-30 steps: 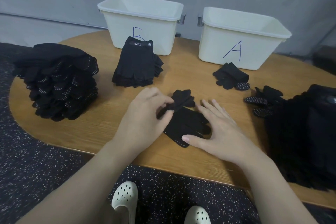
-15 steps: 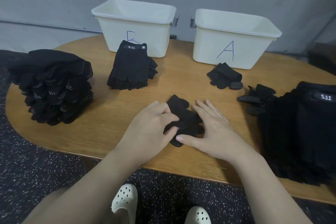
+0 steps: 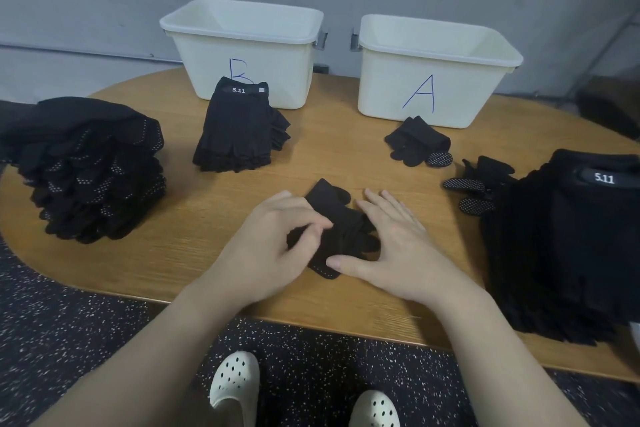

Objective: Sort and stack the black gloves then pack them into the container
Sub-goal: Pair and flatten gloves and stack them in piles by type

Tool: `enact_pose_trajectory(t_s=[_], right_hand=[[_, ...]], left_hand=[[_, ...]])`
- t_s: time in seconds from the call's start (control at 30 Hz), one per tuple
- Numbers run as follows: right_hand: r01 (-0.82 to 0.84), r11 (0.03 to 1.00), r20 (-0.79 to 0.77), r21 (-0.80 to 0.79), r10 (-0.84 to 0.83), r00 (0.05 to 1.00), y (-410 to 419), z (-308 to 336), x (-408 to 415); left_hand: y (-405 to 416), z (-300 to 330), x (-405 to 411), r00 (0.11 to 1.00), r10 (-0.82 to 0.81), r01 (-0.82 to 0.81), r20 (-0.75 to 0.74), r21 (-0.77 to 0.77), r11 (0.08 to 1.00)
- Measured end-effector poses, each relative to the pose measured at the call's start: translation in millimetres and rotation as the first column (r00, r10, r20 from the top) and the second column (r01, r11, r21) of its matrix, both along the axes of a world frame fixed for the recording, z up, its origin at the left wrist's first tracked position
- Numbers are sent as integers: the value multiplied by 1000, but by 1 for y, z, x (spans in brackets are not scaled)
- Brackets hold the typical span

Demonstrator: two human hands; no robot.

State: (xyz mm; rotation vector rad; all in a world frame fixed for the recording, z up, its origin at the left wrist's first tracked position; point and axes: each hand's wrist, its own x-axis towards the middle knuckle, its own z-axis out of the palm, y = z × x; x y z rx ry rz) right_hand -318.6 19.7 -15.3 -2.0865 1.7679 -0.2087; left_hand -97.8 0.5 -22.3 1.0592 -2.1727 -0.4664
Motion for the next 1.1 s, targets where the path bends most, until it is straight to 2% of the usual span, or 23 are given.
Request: enact_pose_trajectory(t_s=[0.1, 0.23, 0.43, 0.53, 0.6, 0.8, 0.9, 1.0, 1.1], right_hand=[[-2, 1000, -9, 3, 2, 1000, 1, 1, 1], [2, 1000, 2, 4, -2, 1000, 1, 2, 2], [-33, 999, 22, 20, 33, 999, 6, 9, -1], [-66, 998, 104, -25, 68, 992, 12, 10, 1], [-95, 992, 104, -80, 103, 989, 14, 8, 8], [-91, 996, -36, -10, 90, 995, 13, 3, 20], [-71, 997, -98, -23, 69, 993, 13, 5, 22], [-52, 997, -90, -61, 46, 995, 14, 6, 24], [-29, 991, -76, -127, 20, 997, 13, 8, 24]], left_hand=[[-12, 1, 3, 993, 64, -58, 95, -73, 996], [-22, -2, 2, 938, -39, 32, 345, 25, 999], [-24, -7, 1, 867, -96, 61, 489, 86, 994], [-25, -8, 3, 849, -95, 64, 519, 77, 995], [-25, -8, 3, 839, -99, 59, 535, 92, 994], [-26, -7, 3, 821, -56, 3, 568, 94, 996], [-26, -7, 3, 820, -23, -42, 572, 101, 994], [-21, -11, 2, 861, 52, -105, 506, 78, 991], [-16, -11, 5, 922, 166, -197, 350, 57, 979]])
